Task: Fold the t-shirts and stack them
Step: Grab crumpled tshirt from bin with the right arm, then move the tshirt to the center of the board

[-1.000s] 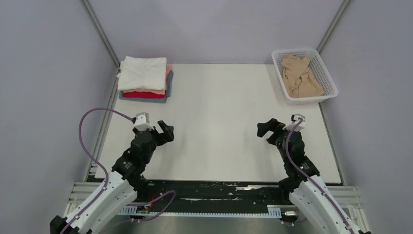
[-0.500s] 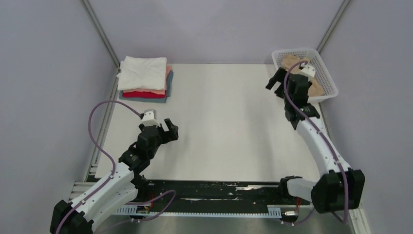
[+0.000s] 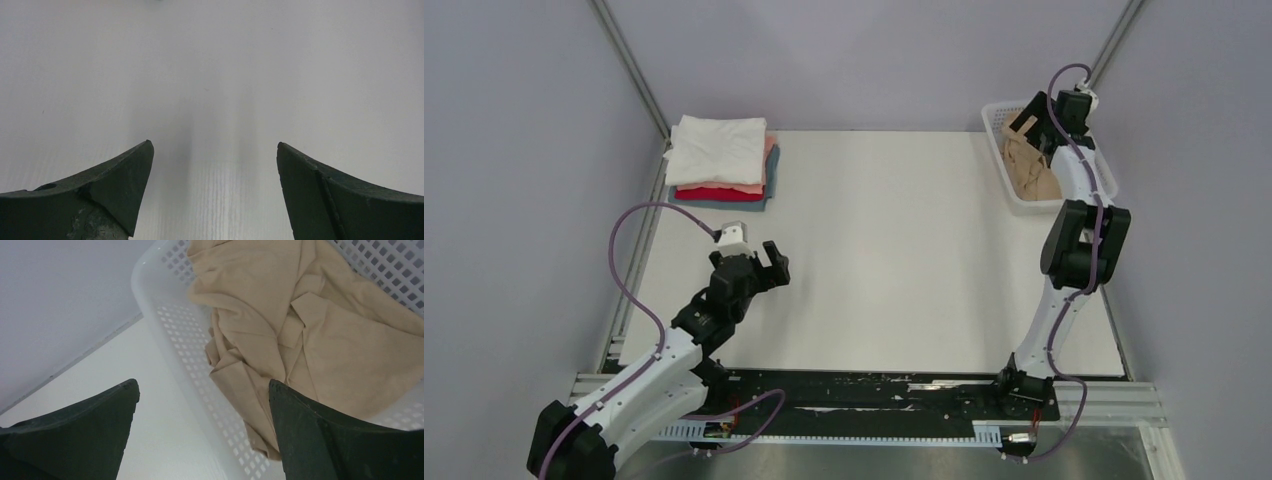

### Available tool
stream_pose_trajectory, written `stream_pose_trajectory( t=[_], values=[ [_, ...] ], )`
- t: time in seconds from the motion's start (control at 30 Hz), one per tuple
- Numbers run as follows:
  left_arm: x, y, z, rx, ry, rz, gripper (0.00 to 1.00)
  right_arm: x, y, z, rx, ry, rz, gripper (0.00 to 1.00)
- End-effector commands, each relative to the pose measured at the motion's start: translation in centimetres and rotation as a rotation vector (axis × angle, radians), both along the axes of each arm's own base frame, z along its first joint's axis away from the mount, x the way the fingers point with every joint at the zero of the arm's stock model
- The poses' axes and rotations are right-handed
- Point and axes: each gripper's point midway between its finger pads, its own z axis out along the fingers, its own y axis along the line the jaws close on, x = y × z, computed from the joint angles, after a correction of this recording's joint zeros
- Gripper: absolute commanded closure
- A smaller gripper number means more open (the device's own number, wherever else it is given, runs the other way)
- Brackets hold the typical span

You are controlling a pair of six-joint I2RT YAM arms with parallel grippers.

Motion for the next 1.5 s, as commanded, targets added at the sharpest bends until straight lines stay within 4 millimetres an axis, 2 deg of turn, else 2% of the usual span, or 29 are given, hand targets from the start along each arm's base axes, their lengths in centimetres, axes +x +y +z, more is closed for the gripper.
stream_pose_trajectory(
  t=[0.0, 0.17, 0.3, 0.33, 0.37, 0.43, 0.47, 0.5, 0.53, 0.57, 0.63, 0.73, 0.83, 0.9, 0.93, 0.97, 1.03, 1.27, 1.37, 1.47],
  values=[
    [1.3, 0.1, 2.4, -0.006, -0.074, 0.03, 0.0, 4.3, -0.9, -1.0, 0.053, -0.041, -0.033, 0.0],
    [1.3, 0.4, 2.2, 0.007, -0.061, 0.046, 0.0, 7.0, -1.5, -5.5, 0.098, -0.016, -0.077, 0.0],
    [1.2, 0.3, 2.3, 0.0, -0.059, 0.043, 0.0, 8.7, -1.6, -8.3, 0.122, -0.008, -0.08, 0.11],
    [1.2, 0.3, 2.3, 0.001, -0.059, 0.043, 0.0, 9.1, -1.7, -8.8, 0.12, -0.009, -0.076, 0.17],
    [1.2, 0.4, 2.3, -0.001, -0.06, 0.044, 0.0, 9.5, -1.8, -9.0, 0.119, -0.015, -0.071, 0.3],
    [1.1, 0.4, 2.6, -0.003, -0.063, 0.046, 0.0, 10.1, -1.5, -8.3, 0.139, -0.038, -0.031, 0.66],
    [1.0, 0.5, 2.6, -0.002, -0.059, 0.046, 0.0, 10.2, -1.4, -7.5, 0.149, -0.053, -0.019, 0.82],
    [1.0, 0.5, 2.9, -0.007, -0.066, 0.046, 0.0, 10.1, -1.4, -6.1, 0.147, -0.073, -0.009, 0.94],
    [0.9, 0.5, 2.9, -0.01, -0.061, 0.046, 0.0, 9.9, -1.5, -4.4, 0.131, -0.095, -0.005, 0.99],
    [0.7, 0.5, 3.1, -0.017, -0.066, 0.043, 0.0, 9.7, -1.6, -0.9, 0.103, -0.146, 0.005, 1.0],
    [0.4, 0.4, 3.3, -0.039, -0.075, 0.035, 0.0, 8.7, -1.4, 4.6, 0.047, -0.217, 0.031, 1.0],
    [0.0, 0.0, 3.5, -0.076, -0.097, 0.011, 0.0, 6.0, -0.1, 13.8, -0.002, -0.351, 0.089, 1.0],
    [-0.6, -0.2, 3.2, -0.099, -0.105, -0.01, 0.0, 2.4, 2.5, 21.1, -0.018, -0.464, 0.193, 1.0],
    [-0.9, 0.0, 3.1, -0.105, -0.101, -0.007, 0.0, -0.5, 5.6, 25.5, -0.015, -0.537, 0.308, 1.0],
    [-0.9, 0.1, 3.2, -0.11, -0.106, -0.005, 0.0, -1.4, 7.4, 26.2, -0.012, -0.549, 0.384, 1.0],
    [-1.0, 0.1, 3.2, -0.115, -0.105, -0.002, 0.0, -3.0, 9.4, 27.9, -0.013, -0.578, 0.46, 1.0],
    [-1.2, 0.1, 3.3, -0.125, -0.109, -0.004, 0.0, -5.6, 13.3, 29.3, 0.016, -0.6, 0.619, 1.0],
    [-1.7, 0.2, 3.3, -0.15, -0.094, 0.003, 0.0, -14.7, 27.0, 32.7, 0.033, -0.688, 1.109, 1.0],
    [-1.9, 0.6, 3.2, -0.159, -0.083, 0.025, 0.0, -18.2, 31.3, 33.9, 0.031, -0.734, 1.249, 1.0],
    [-2.3, 1.1, 2.9, -0.164, -0.074, 0.051, 0.0, -21.3, 34.4, 34.5, 0.047, -0.759, 1.359, 1.0]
  ],
)
